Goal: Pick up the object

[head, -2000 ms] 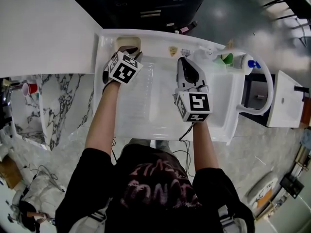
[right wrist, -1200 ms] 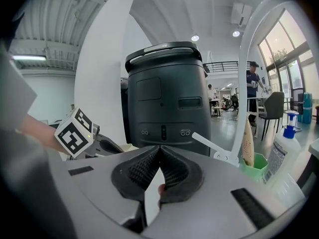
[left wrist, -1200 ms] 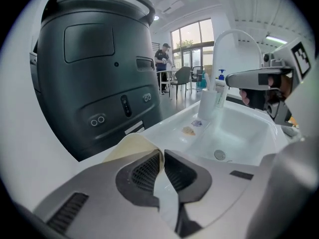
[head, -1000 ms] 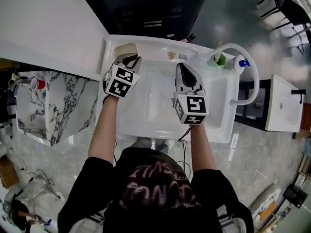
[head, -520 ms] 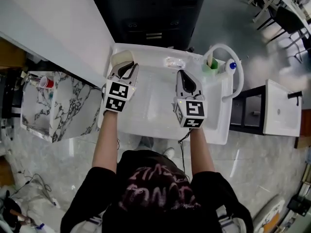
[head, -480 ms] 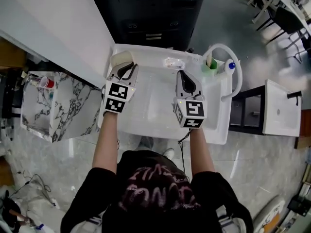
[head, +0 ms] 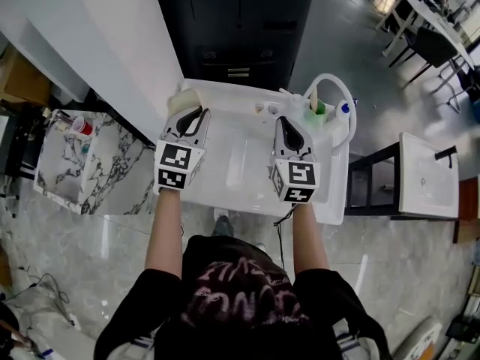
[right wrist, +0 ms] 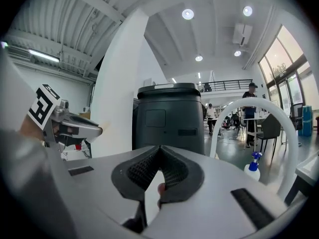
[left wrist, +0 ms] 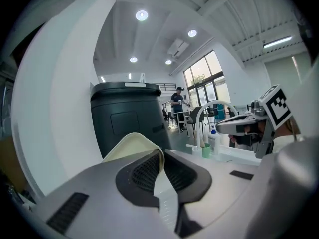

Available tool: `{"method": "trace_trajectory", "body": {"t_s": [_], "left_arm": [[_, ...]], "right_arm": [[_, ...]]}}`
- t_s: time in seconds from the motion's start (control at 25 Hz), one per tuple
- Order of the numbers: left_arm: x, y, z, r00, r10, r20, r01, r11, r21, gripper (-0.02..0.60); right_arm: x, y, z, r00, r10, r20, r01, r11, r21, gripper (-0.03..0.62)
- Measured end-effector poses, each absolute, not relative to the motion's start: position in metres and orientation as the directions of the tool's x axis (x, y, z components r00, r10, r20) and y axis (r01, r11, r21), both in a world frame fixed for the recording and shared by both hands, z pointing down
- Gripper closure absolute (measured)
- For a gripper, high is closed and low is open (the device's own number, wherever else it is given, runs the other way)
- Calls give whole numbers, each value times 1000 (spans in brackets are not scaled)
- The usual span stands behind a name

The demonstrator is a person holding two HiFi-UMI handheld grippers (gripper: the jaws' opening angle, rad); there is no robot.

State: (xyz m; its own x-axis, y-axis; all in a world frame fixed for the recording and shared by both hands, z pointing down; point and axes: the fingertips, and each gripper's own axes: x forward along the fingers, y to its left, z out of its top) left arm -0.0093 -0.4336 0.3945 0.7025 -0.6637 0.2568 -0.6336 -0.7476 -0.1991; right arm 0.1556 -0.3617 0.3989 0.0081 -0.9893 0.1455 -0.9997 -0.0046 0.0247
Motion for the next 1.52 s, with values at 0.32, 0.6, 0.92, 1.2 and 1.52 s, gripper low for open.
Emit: {"method": "trace_trajectory", "body": {"t_s": [0.32,0.6,0.92,1.2,1.52], "left_arm": [[-31,-398,360,689,-701,186,-674,-713,-192,541],[-40,-366,346,683,-715,152,-686,-699,-201,541],[-52,-342,339,666,-733,138,-703,-679,-210,541],[-56,-330,335,656,-744,128,-717,-667,-204,541],[-55,-318,332,653,-747,127,-716,-663,-217,541]], "right_arm": [[148,-333,372,-1,-994,105,-998,6,55,580],[143,-308,364,-15,-996,93,-997,22,69,580],[136,-290,358,-32,-996,85,-996,38,74,580],[136,-280,354,-41,-996,78,-995,47,84,580],[134,-274,352,-55,-996,72,-994,61,89,580]]}}
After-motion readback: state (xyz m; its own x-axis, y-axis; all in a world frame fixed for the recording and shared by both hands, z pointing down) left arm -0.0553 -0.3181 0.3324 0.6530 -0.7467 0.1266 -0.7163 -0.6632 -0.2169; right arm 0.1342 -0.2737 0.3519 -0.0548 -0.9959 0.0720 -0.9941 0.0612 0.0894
